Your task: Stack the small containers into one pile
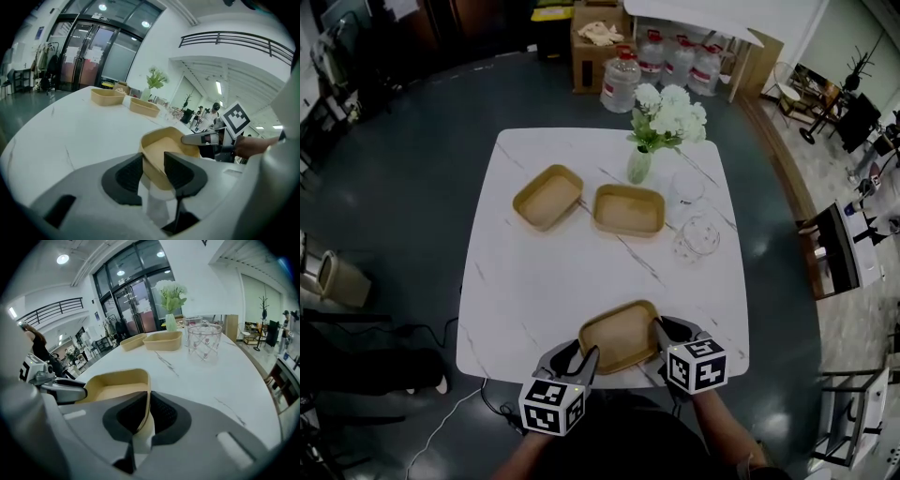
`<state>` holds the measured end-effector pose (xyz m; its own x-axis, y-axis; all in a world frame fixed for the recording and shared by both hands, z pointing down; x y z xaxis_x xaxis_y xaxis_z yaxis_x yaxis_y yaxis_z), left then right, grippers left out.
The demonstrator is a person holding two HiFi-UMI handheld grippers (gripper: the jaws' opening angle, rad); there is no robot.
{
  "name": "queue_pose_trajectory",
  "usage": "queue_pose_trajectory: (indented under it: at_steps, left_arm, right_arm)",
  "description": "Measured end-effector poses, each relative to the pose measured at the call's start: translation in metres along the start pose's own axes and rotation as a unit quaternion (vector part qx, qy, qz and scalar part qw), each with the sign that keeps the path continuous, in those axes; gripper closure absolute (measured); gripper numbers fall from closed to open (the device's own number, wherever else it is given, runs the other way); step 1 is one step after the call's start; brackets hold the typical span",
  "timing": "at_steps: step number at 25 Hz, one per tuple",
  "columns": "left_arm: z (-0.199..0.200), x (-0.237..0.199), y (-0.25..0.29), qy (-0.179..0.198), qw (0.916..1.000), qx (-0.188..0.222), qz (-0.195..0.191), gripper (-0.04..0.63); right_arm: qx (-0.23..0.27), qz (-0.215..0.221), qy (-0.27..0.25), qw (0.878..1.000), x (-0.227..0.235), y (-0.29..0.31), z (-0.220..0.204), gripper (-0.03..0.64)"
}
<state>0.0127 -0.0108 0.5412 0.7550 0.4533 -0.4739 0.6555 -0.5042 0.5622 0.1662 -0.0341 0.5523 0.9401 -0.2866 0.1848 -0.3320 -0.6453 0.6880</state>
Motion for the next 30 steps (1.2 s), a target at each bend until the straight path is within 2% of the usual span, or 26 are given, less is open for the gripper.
queue_pose_trajectory:
  at_steps: [6, 16, 24, 30]
  left_arm:
    - [0.017, -0.004, 0.003, 0.017, 0.9997, -0.001, -0.015, 0.463]
    - [0.073, -0.023, 0.006, 0.066, 0.9967, 0.001, -0.046, 0.463]
    - [0.1, -0.028, 0.017, 0.105, 0.9904, -0.017, -0.088, 0.463]
    - [0.126, -0.028, 0.032, 0.126, 0.9859, -0.021, -0.108, 0.462]
  right_arm:
    - [0.009, -0.014, 0.04, 0.999, 0.001, -0.002, 0.01, 0.598]
    - [0.021, -0.047, 0.112, 0.992, -0.01, 0.006, 0.032, 0.597]
    - [0.035, -0.086, 0.173, 0.981, -0.005, 0.01, 0.048, 0.598]
    - [0.047, -0.104, 0.194, 0.974, 0.004, 0.012, 0.065, 0.598]
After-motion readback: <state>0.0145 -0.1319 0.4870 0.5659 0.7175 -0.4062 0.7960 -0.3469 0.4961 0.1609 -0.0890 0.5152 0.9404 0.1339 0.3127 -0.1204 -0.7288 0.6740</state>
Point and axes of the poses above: the fingertips, and each gripper's own axes: y forward along the fingers, x to its right, z out of its top, the point moved 1 cm from there along -y, backward along the fingers, and after that the axes turned 6 degrees about -y, right-handed, at the moved point
